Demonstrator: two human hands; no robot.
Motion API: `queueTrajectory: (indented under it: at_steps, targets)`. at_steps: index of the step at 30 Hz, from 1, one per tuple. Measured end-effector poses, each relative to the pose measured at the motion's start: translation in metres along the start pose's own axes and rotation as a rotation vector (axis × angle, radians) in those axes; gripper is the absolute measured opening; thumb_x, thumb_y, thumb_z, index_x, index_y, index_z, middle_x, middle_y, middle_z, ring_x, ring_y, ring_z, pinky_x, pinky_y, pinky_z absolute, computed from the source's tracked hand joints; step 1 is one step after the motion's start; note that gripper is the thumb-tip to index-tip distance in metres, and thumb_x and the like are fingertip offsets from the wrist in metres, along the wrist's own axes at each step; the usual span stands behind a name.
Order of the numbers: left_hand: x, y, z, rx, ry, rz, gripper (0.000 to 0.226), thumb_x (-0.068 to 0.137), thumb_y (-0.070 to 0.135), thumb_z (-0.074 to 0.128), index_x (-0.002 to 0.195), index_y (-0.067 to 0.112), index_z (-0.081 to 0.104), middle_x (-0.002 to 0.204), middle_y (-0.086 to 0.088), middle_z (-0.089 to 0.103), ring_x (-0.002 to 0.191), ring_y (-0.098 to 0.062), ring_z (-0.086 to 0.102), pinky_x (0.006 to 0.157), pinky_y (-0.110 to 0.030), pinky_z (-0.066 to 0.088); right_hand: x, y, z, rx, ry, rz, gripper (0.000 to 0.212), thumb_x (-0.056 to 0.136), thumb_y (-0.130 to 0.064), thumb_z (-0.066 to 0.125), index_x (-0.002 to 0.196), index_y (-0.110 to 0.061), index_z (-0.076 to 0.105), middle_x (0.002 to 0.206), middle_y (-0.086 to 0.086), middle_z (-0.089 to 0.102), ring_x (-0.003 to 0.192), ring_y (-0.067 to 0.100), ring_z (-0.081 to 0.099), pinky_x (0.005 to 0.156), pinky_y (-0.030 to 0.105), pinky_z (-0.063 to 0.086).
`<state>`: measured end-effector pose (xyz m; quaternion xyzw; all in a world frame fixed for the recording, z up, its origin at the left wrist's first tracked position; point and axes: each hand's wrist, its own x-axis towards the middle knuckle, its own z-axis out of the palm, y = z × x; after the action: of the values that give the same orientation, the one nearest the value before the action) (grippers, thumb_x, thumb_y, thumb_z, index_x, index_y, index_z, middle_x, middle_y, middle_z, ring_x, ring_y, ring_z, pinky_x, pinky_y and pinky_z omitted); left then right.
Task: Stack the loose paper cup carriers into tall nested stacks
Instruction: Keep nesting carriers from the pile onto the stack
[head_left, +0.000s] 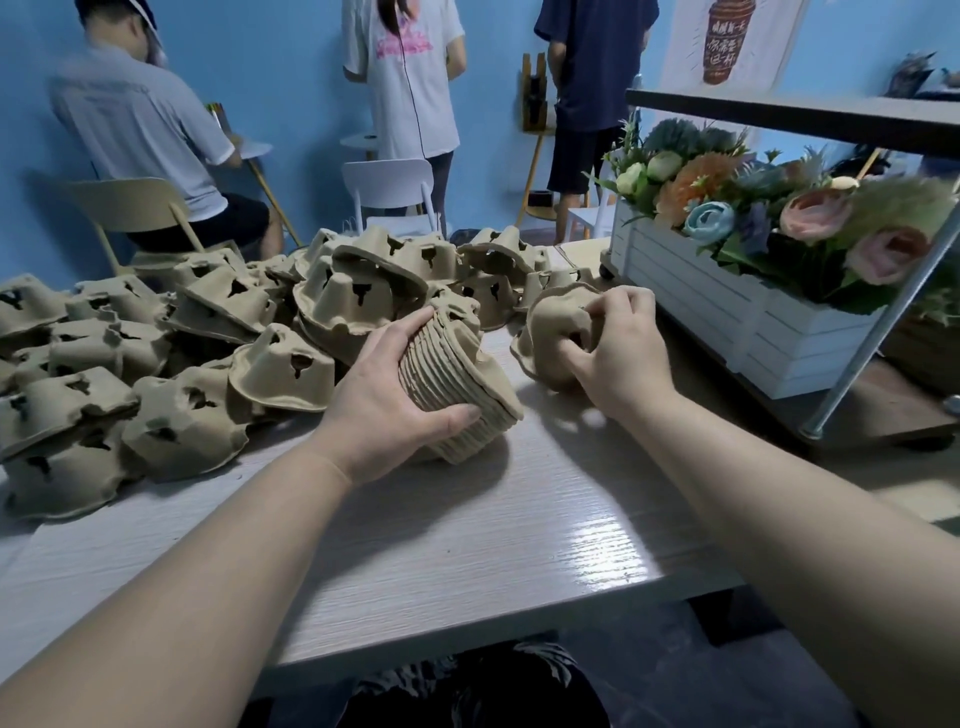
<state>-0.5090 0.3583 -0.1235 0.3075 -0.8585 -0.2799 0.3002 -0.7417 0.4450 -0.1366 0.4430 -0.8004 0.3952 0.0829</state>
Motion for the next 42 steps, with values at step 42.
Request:
queueTrajectory:
  at_steps: [42]
  targets:
    - [-0.018, 0.002, -0.007, 0.020, 0.012, -0.004, 0.114, 0.041, 0.072, 0.065, 0.146, 0.037, 0.034, 0.130, 0.015, 0.040, 0.119, 0.000, 0.040, 0.101, -0.018, 0.028, -0.069, -0.021, -0.008, 0.247, 0.167, -0.337, 0.028, 0.092, -0.028, 0.048, 0.101, -0.012, 0.070, 0.090, -0.001, 0.059, 0.077, 0.017, 0.057, 0.065, 0.030, 0.046]
